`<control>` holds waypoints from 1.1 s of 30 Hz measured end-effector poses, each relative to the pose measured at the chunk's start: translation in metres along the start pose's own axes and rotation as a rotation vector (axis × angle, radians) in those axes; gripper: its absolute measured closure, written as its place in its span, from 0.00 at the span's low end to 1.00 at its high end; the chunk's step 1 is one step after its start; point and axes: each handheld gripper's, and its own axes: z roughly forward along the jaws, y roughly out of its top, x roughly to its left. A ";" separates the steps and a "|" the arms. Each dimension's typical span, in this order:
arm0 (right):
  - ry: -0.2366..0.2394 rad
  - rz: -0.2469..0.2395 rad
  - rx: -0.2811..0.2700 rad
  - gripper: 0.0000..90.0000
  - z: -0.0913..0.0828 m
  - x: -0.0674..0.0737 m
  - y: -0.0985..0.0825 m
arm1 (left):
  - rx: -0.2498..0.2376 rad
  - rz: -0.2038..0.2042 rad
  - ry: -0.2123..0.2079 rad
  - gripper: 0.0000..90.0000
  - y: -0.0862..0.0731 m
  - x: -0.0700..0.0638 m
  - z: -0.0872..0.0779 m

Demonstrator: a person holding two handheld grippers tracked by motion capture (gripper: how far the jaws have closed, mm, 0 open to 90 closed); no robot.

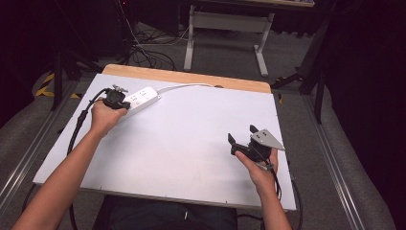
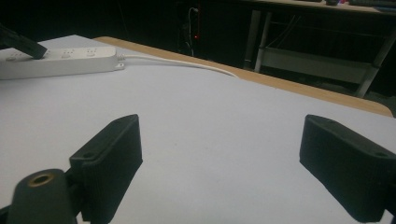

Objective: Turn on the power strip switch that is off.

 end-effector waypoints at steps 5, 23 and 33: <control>0.001 0.002 -0.001 0.15 -0.001 0.000 0.000 | 0.000 -0.001 -0.002 1.00 0.000 0.000 0.000; 0.001 -0.001 0.007 0.15 0.000 0.000 -0.001 | -0.016 -0.026 -0.013 1.00 -0.001 0.003 0.000; 0.001 -0.001 0.012 0.15 0.002 -0.001 -0.001 | -0.023 -0.053 -0.032 1.00 0.000 0.008 0.000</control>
